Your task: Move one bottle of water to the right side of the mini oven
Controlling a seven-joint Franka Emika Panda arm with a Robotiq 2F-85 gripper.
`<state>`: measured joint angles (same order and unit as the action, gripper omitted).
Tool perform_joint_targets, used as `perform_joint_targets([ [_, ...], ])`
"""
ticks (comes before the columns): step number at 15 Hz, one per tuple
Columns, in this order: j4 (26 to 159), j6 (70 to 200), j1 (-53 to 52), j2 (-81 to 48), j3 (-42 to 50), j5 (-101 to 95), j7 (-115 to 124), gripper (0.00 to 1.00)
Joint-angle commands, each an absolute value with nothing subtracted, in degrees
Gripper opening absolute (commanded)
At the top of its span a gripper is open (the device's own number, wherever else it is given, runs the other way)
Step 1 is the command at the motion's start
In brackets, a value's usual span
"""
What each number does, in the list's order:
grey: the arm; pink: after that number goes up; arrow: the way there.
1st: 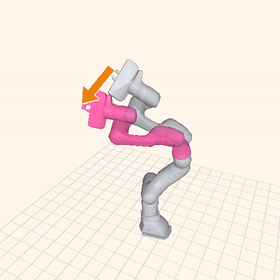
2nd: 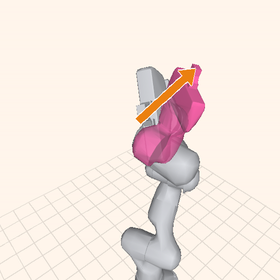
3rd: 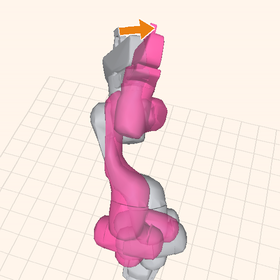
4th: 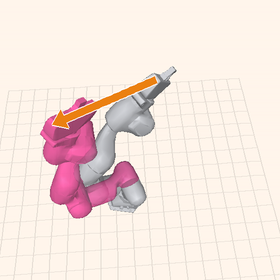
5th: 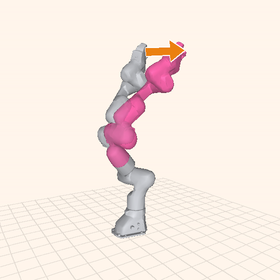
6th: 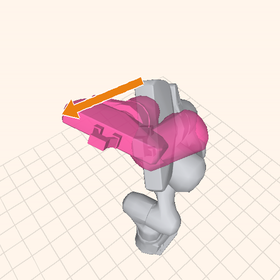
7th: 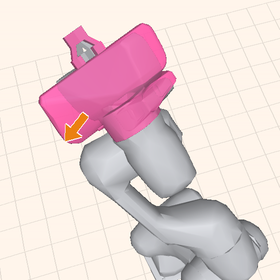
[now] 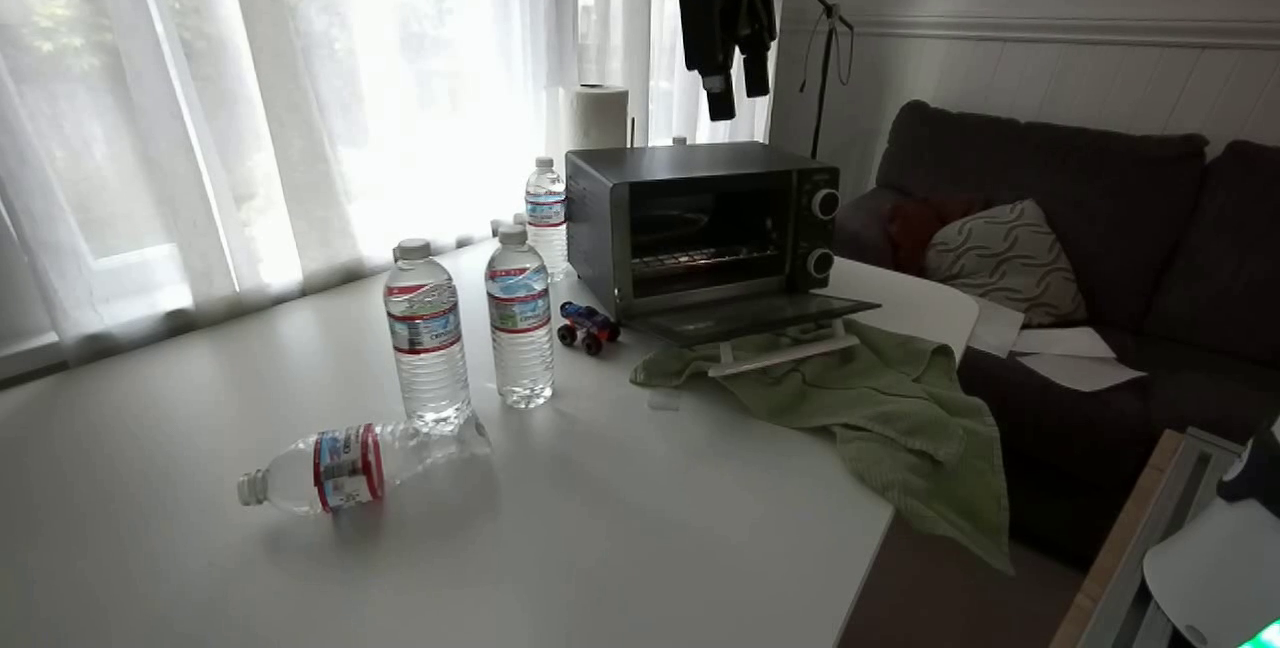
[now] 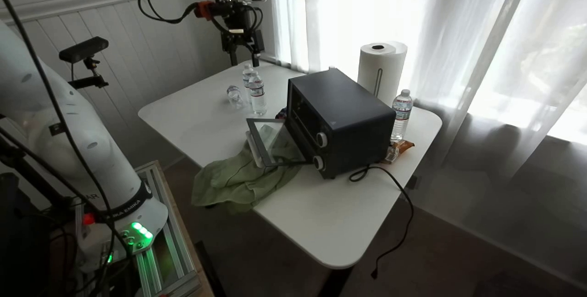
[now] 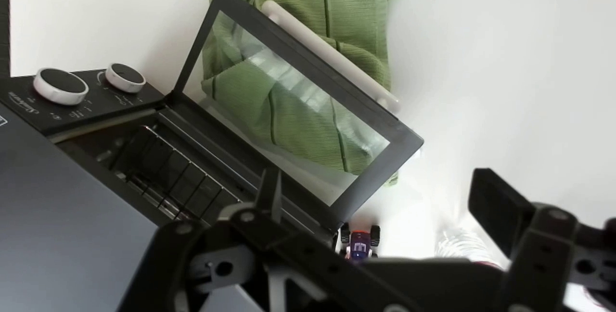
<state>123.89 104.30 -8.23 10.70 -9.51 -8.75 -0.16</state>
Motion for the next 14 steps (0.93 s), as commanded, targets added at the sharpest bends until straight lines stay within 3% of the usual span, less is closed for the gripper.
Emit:
perform_joint_targets([
  [1,123.8,104.2,-8.3,10.6,-9.4,-8.8,-0.1,1.00],
  [14,118.9,103.1,-9.2,7.1,-10.7,-9.9,-0.2,1.00],
])
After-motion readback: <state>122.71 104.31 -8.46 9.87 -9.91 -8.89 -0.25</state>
